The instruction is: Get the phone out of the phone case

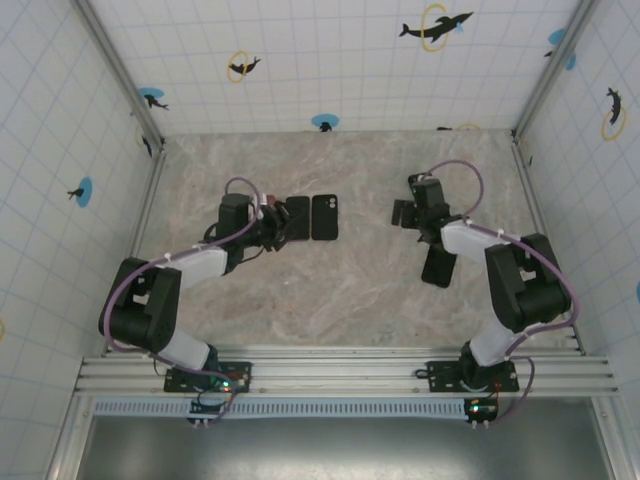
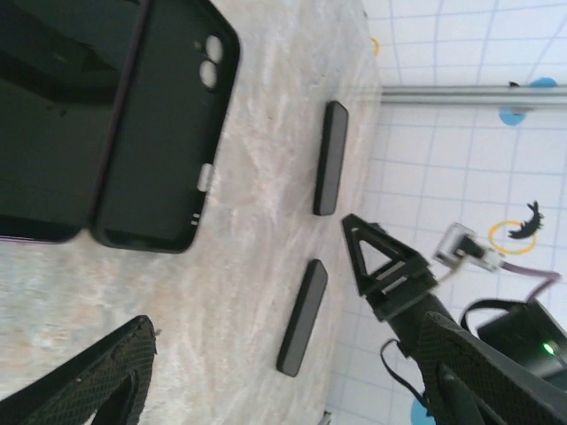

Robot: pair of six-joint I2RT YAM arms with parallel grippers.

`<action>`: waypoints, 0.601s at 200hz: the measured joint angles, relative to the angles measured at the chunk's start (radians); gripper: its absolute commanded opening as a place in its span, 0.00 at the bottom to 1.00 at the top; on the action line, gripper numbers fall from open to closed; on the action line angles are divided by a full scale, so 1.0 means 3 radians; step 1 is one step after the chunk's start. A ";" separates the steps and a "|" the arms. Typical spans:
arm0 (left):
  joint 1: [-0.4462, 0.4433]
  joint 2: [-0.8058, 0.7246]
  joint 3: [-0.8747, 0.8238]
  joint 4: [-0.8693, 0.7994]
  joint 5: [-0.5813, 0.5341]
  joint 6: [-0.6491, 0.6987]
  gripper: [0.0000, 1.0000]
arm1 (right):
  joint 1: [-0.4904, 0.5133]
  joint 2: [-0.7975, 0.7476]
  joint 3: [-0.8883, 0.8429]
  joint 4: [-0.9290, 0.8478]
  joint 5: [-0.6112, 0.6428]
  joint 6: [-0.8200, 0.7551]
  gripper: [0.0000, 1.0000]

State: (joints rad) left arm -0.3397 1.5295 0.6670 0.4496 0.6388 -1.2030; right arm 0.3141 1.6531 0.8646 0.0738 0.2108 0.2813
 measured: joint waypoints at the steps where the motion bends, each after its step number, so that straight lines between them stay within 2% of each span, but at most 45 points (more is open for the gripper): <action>1: -0.0010 0.0000 0.0000 0.0010 -0.0001 -0.0008 0.82 | -0.0011 0.0001 0.0003 -0.0010 -0.0003 -0.0013 0.99; 10: -0.0067 0.0006 0.0004 0.0079 -0.0013 -0.0056 0.88 | -0.0121 0.0018 0.0038 -0.0100 -0.0010 -0.0134 0.99; 50: -0.0289 0.0127 0.0043 0.0413 -0.0071 -0.0299 0.91 | -0.0483 0.0341 0.0416 -0.0277 -0.0047 -0.0572 0.99; 120: -0.0431 0.0229 0.0131 0.0638 -0.0140 -0.0476 0.92 | -0.0661 0.1134 0.1246 -0.0568 -0.0364 -0.0968 1.00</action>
State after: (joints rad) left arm -0.4690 1.5982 0.7063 0.6411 0.5968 -1.3457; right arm 0.1158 1.9934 1.2385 -0.0967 0.1017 -0.0090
